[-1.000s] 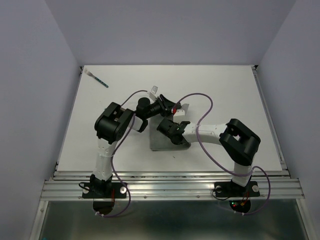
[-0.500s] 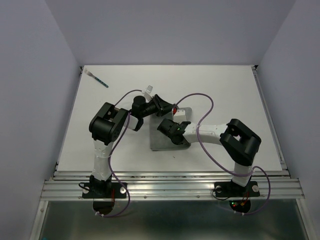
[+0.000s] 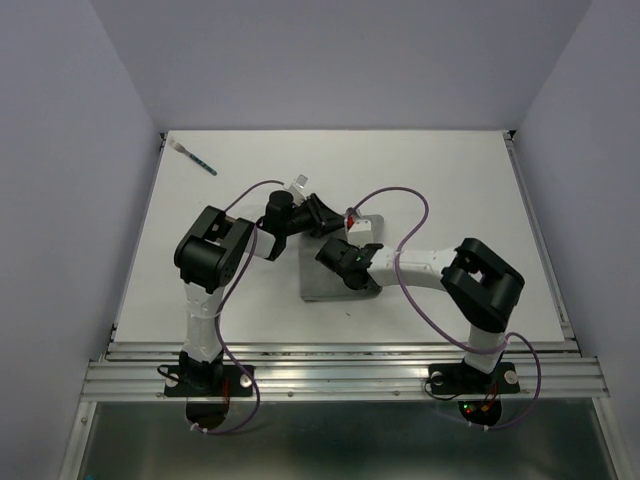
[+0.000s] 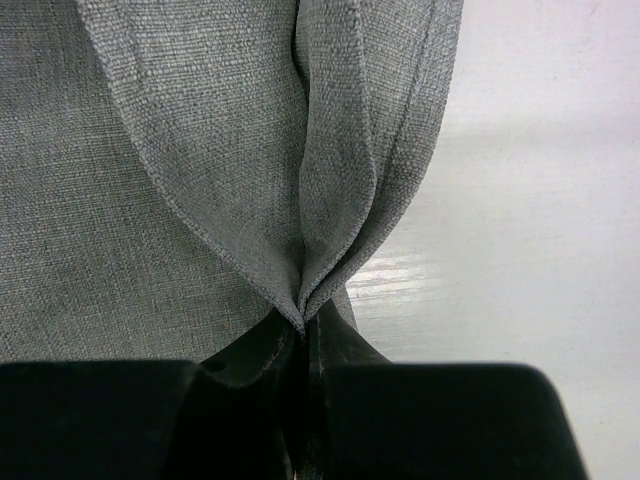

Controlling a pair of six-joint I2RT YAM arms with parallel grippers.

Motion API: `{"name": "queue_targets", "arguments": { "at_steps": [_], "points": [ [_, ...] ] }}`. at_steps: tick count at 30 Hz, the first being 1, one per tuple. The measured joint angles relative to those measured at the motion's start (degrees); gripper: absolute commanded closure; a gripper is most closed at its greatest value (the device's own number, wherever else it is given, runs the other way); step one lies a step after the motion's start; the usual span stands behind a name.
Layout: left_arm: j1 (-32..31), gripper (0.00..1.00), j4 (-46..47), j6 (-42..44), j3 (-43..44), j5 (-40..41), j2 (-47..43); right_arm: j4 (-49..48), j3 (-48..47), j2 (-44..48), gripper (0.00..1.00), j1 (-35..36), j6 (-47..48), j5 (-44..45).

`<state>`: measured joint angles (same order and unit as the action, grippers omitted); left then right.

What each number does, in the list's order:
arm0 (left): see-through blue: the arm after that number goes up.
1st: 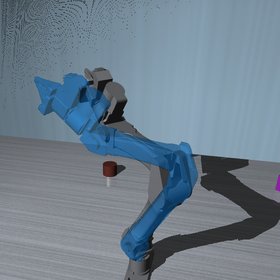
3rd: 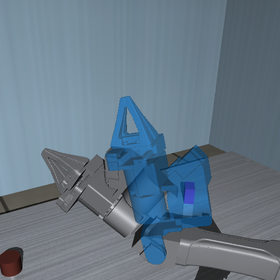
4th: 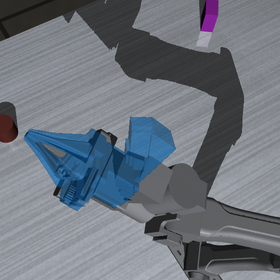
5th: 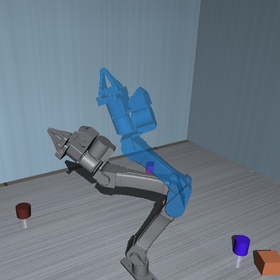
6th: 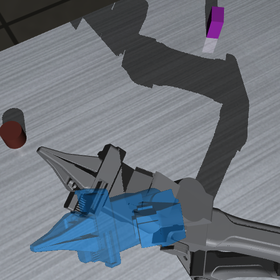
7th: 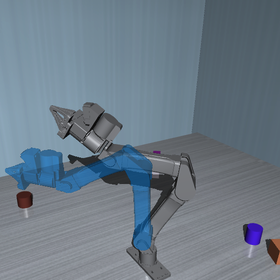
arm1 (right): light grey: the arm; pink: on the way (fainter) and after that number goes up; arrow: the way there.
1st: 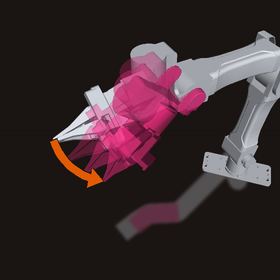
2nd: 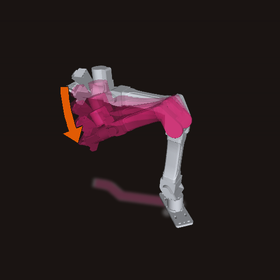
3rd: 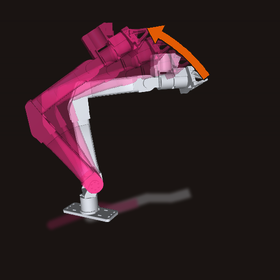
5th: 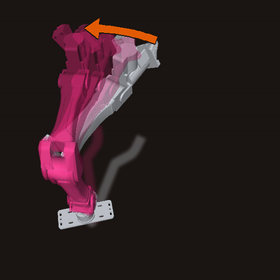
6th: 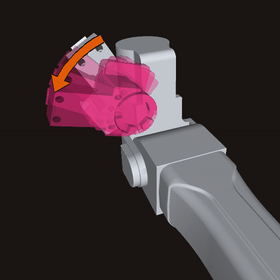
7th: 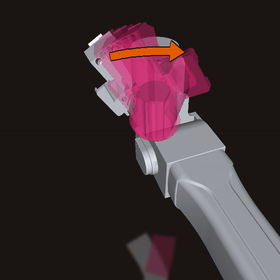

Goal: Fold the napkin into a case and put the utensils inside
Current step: Fold the lower triangle-folded napkin at the center of the board.

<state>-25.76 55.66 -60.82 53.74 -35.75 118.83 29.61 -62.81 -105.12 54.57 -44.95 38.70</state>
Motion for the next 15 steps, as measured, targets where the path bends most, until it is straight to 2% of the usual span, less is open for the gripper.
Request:
{"name": "queue_targets", "arguments": {
  "at_steps": [4,10,11,13,15],
  "points": [
    [0.00,0.61,-1.33,1.53,0.00,0.26,-1.62,-0.02,0.02,0.09,0.91,0.00,0.17,-0.20],
    [0.00,0.61,-4.04,3.80,0.09,0.66,-2.32,-1.25,2.25,2.38,0.77,-0.24,0.15,-2.32],
    [0.00,0.61,-4.94,4.33,0.15,0.83,-2.34,-1.79,3.08,3.23,0.65,-0.33,0.15,-3.26],
    [0.00,0.61,-6.82,5.62,0.52,1.36,-2.38,-2.82,4.57,4.87,0.48,-0.52,0.15,-5.11],
    [0.00,0.61,-8.55,6.60,0.83,1.73,-2.49,-3.48,5.79,6.51,0.44,-0.87,0.28,-6.54]
  ]
}}
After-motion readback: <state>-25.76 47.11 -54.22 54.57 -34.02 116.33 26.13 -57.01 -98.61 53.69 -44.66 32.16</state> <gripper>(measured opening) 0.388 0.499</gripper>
